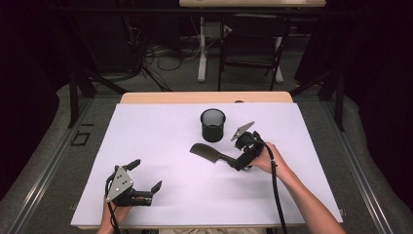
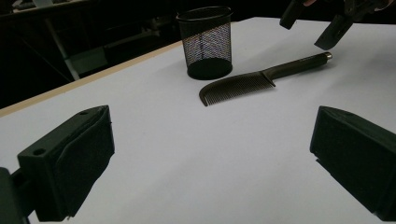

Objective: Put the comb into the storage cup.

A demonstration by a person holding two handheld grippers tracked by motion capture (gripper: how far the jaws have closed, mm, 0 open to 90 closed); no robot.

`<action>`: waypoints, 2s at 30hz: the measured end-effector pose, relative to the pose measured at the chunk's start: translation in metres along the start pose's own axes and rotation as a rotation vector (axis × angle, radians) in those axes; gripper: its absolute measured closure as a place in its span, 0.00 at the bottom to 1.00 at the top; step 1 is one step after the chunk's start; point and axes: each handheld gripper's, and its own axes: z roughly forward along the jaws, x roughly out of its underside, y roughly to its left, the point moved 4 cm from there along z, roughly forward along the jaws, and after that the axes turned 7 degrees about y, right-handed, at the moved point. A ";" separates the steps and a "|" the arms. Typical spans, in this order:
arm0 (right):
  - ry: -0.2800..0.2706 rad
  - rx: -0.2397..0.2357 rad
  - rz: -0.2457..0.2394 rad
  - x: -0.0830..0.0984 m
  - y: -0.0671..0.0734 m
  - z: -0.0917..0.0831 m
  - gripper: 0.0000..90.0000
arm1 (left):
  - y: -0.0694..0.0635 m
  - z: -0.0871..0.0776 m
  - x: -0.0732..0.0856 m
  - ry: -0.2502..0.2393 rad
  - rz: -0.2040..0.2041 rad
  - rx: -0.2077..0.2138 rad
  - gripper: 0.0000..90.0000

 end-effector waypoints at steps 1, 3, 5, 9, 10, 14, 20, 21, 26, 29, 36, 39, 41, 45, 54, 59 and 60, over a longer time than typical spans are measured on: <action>0.004 -0.002 -0.001 -0.001 0.001 0.000 0.00 | 0.000 0.000 0.000 0.002 0.002 0.000 0.00; 0.007 -0.003 -0.011 -0.003 0.002 0.001 0.00 | 0.000 0.000 0.000 0.000 0.001 0.000 0.00; 0.022 -0.008 -0.013 -0.005 0.004 0.003 0.00 | 0.000 0.000 0.000 0.000 0.001 -0.001 0.00; 0.043 -0.007 -0.031 -0.010 0.007 0.006 0.00 | 0.000 0.000 0.000 -0.002 0.001 0.000 0.00; 0.050 0.000 -0.039 -0.011 0.007 0.006 0.00 | 0.000 0.000 0.000 -0.001 0.001 0.000 0.00; 0.088 0.009 -0.051 -0.014 0.009 0.009 0.03 | 0.000 0.000 0.000 -0.001 0.000 0.001 0.00; 0.108 0.003 -0.070 -0.019 0.012 0.013 0.13 | 0.001 0.000 0.000 -0.001 -0.001 0.001 0.00; 0.115 0.001 -0.076 -0.020 0.012 0.014 0.15 | 0.000 0.000 0.000 -0.001 0.000 0.001 0.00; 0.135 0.004 -0.093 -0.023 0.012 0.018 0.33 | 0.000 0.000 0.000 -0.001 -0.001 0.002 0.00; 0.155 0.001 -0.099 -0.025 0.013 0.021 0.44 | 0.000 0.000 0.000 -0.001 0.000 0.002 0.00; 0.210 -0.006 -0.136 -0.028 0.013 0.028 0.62 | 0.001 0.001 0.000 -0.001 0.000 0.004 0.00; 0.231 -0.010 -0.145 -0.030 0.012 0.030 0.65 | 0.000 0.001 0.000 -0.001 -0.001 0.004 0.00; 0.240 -0.018 -0.145 -0.031 0.013 0.032 0.66 | 0.000 0.001 0.000 -0.001 0.002 0.004 0.00; 0.263 -0.019 -0.158 -0.034 0.013 0.036 0.70 | 0.000 0.001 0.000 -0.001 -0.002 0.005 0.00; 0.299 -0.011 -0.137 -0.037 0.013 0.044 0.76 | 0.001 0.000 0.000 -0.003 -0.002 0.005 0.00; 0.296 -0.016 -0.112 -0.037 0.012 0.046 0.79 | 0.001 0.000 0.000 -0.002 -0.001 0.005 0.00; 0.297 -0.014 -0.113 -0.037 0.012 0.046 0.80 | 0.001 0.000 0.000 -0.002 -0.001 0.006 0.00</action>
